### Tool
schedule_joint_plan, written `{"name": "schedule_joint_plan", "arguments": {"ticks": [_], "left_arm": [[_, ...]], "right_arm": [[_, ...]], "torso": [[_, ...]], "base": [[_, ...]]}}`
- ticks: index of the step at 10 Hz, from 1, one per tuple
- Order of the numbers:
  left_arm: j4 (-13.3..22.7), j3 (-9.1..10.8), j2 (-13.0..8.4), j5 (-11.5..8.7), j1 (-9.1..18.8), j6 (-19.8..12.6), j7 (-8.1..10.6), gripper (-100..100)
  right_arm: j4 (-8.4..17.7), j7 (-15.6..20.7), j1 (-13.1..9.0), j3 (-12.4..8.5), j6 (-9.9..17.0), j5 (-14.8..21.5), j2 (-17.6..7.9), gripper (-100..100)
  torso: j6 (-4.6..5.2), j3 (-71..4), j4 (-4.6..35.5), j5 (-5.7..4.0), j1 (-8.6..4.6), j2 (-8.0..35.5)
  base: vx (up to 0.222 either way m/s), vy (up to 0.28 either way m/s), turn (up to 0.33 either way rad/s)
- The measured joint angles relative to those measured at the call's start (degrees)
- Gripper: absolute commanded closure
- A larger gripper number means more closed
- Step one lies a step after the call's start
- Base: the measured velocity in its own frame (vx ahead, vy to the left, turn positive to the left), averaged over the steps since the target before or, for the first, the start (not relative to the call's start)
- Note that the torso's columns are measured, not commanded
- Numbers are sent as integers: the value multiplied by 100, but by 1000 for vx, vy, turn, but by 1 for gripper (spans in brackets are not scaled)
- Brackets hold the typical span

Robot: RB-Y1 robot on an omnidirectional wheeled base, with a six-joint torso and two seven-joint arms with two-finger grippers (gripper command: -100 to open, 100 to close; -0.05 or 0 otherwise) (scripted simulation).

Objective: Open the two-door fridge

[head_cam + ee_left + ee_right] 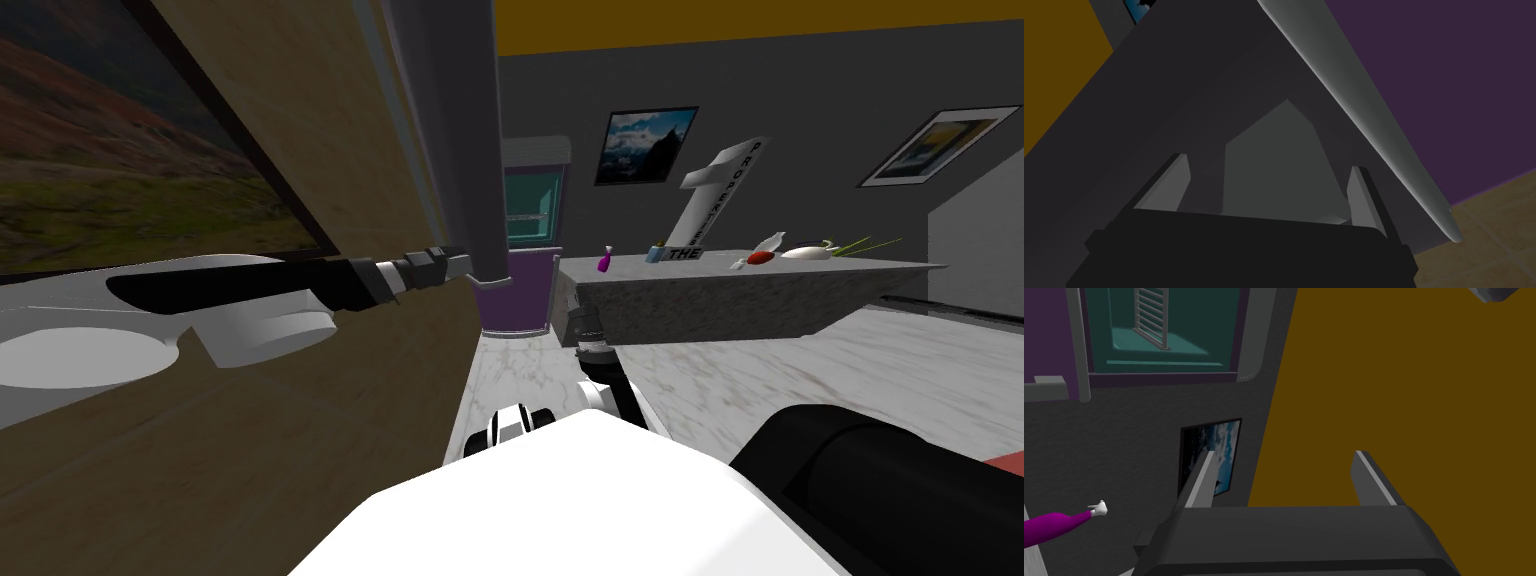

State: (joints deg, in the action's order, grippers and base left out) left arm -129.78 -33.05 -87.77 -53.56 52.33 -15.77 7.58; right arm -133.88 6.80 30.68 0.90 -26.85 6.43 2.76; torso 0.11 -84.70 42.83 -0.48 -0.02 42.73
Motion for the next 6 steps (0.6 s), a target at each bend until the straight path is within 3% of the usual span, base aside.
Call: {"name": "schedule_joint_plan", "arguments": {"ticks": [1,6], "left_arm": [[-10,-1,1,-6,-8,-19,20,0],[11,-19,30,-4,-38,-34,17,0]], "right_arm": [[0,0,-1,0,0,0,0,0],[0,0,-1,0,0,0,0,0]], "torso": [[-2,7,-16,5,-10,-5],[-13,18,-43,24,-24,-26]], "base": [[5,-6,1],[0,0,0]]}}
